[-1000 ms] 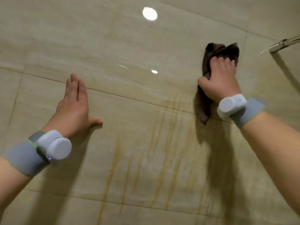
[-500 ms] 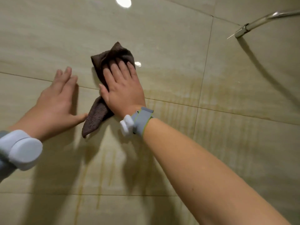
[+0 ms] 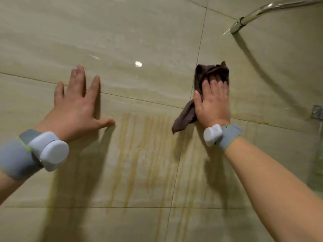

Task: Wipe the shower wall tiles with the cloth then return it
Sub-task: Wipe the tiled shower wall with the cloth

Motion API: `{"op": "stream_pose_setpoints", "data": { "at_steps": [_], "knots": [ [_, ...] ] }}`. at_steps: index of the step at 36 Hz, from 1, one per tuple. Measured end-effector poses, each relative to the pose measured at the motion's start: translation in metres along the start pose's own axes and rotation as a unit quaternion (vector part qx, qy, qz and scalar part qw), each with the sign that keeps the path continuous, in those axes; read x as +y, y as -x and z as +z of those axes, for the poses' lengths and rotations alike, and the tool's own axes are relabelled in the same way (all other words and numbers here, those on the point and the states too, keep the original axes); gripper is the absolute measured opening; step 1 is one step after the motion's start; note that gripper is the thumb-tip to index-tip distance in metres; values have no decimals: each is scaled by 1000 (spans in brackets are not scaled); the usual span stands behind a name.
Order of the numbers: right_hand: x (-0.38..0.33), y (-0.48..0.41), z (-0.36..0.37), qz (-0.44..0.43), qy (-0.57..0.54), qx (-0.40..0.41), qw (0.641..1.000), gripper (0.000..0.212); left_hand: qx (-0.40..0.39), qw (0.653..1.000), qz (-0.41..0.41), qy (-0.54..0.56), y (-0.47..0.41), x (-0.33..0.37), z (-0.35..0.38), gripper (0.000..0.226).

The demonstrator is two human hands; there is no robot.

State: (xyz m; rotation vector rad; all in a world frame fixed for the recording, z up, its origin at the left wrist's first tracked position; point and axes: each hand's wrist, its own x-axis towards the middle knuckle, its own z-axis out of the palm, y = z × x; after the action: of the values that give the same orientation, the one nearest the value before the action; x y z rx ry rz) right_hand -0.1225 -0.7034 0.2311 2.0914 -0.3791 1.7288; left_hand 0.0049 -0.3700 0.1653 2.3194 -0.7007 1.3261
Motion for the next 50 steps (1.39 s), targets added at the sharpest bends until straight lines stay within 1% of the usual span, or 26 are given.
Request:
{"op": "stream_pose_setpoints", "data": {
  "at_steps": [2,7,10,11,12,13,15,17,19,21,22,24,25,27,29,31,34,39,41,44,48,50],
  "knots": [
    [30,6,2,23,5,-18,1000,55,-7,1000,-8,-4,-1,5,0,130],
    [106,18,-3,112,31,-40,992,63,-27,999,-28,-12,-3,21,0,135],
    [116,23,-8,147,34,-55,987,64,-39,999,-33,-18,-3,33,2,136],
    [102,18,-7,150,32,-56,987,63,-41,998,-36,-20,-4,30,-1,136],
    [95,19,-10,141,31,-56,988,62,-44,998,-40,-21,-4,35,0,137],
    [75,16,-9,113,26,-55,992,59,-48,997,-48,-24,-5,33,-3,137],
    [40,17,-8,19,11,-37,999,52,-64,995,-62,-35,-7,36,-5,138],
    [5,21,-6,-67,-5,-17,998,47,-76,993,-81,-41,-9,41,-8,140],
    [-17,23,-5,-102,-7,-16,995,47,-91,990,-105,-36,-14,51,-12,143],
    [-19,21,-8,-115,-6,-26,993,46,-100,986,-133,-5,-22,62,-18,149],
    [-11,19,-10,-131,-7,-23,991,45,-94,987,-133,13,-26,71,-22,150],
    [9,18,-12,-164,-7,-19,986,42,-68,993,-94,27,-29,88,-20,145],
    [22,16,-12,-166,-6,-16,986,41,-62,995,-69,25,-31,98,-18,143],
    [45,18,-12,-127,-5,-23,992,42,-72,996,-46,19,-28,108,-12,144],
    [75,22,-12,-62,-5,-43,997,46,-79,995,-57,8,-27,114,-6,147],
    [114,28,-11,-16,-1,-52,999,48,-70,995,-73,1,-29,119,0,150],
    [163,49,-6,38,10,-82,996,53,-65,995,-77,-2,-28,118,3,151],
    [225,59,-2,135,18,-103,985,60,-60,995,-80,0,-35,116,4,151],
    [236,56,-2,159,4,-106,982,57,-57,995,-85,1,-35,115,4,152],
    [244,44,-5,206,-13,-83,975,49,-55,996,-74,-4,-30,114,6,151],
    [241,-10,-5,254,-4,-51,966,48,-54,995,-78,2,-28,112,4,150],
    [235,-36,-4,259,8,-63,964,48,-57,995,-79,5,-28,113,3,149]
  ]
}}
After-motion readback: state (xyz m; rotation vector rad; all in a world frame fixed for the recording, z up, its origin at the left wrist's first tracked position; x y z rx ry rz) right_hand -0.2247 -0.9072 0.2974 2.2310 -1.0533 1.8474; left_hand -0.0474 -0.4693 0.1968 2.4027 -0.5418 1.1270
